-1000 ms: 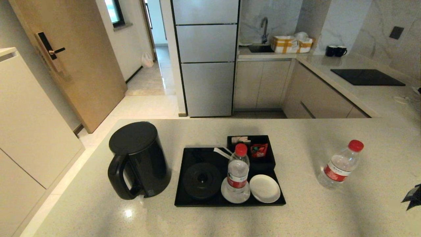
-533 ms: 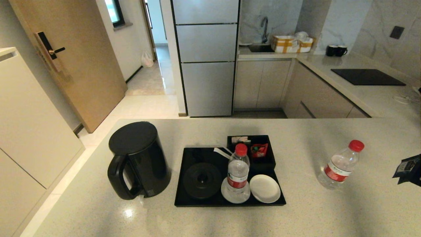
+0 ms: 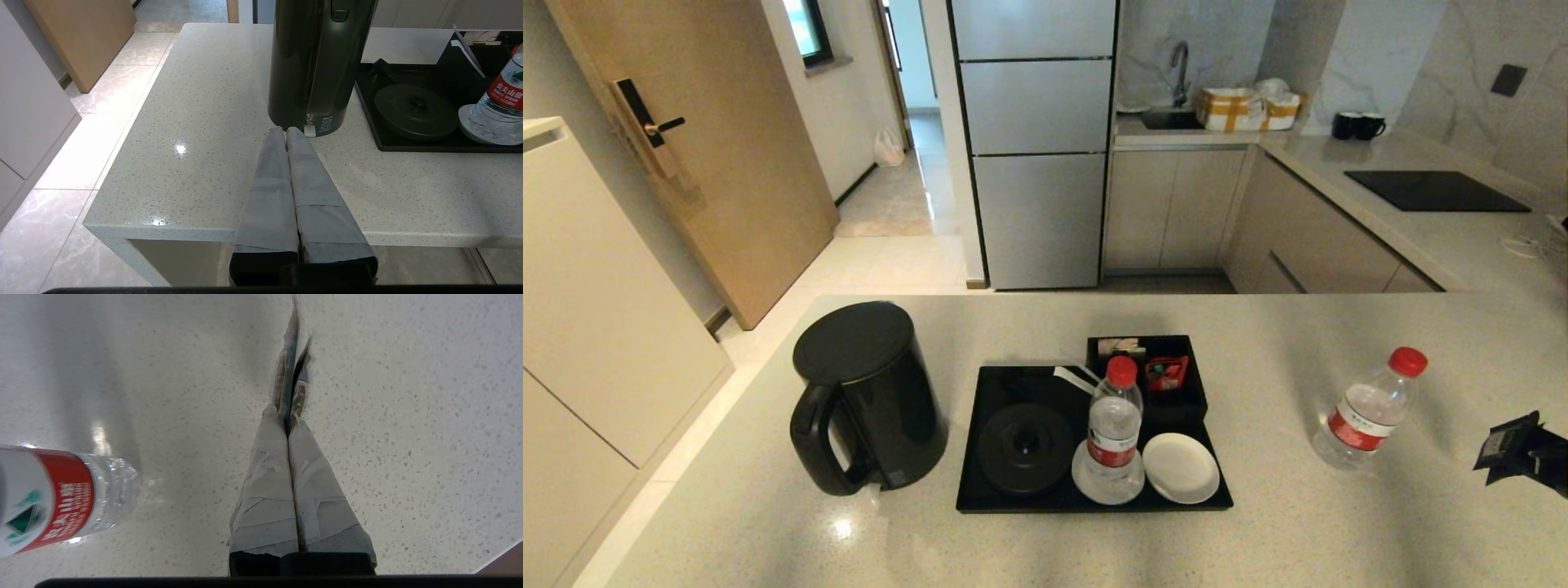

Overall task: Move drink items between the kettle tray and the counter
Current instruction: Place it on the right

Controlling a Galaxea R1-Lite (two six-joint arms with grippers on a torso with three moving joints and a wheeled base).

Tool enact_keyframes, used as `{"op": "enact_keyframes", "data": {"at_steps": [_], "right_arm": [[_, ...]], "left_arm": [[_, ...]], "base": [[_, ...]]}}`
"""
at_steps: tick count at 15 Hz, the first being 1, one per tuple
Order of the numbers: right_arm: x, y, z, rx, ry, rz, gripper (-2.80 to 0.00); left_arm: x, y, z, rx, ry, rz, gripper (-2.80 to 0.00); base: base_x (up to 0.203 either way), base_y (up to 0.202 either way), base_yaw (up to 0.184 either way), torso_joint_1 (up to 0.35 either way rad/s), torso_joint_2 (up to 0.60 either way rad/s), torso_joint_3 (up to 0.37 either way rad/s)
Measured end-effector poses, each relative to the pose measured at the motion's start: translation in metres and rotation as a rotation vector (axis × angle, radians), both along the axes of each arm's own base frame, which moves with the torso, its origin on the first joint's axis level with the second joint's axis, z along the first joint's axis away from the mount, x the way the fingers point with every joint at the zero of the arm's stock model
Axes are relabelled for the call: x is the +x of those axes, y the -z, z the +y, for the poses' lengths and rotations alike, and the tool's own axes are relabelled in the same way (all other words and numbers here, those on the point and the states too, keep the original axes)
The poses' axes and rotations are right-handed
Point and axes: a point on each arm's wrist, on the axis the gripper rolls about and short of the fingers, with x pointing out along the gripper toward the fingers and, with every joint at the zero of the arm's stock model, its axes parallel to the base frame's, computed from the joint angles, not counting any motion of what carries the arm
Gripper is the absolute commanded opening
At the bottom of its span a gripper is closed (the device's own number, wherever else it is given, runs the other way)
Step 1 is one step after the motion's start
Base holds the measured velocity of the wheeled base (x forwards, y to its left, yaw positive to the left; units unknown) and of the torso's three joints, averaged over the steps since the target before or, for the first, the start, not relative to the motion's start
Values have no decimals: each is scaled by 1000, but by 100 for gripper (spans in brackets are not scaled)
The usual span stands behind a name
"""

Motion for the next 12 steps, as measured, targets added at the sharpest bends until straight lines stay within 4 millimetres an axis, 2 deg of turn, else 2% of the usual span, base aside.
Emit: {"op": "enact_keyframes", "data": {"at_steps": [12], "right_arm": [[18,15,-11,47,64,4,-280]], "left_arm": [[0,0,0,-1,0,0,-280]], "base": [[0,0,0,0,0,0]]}}
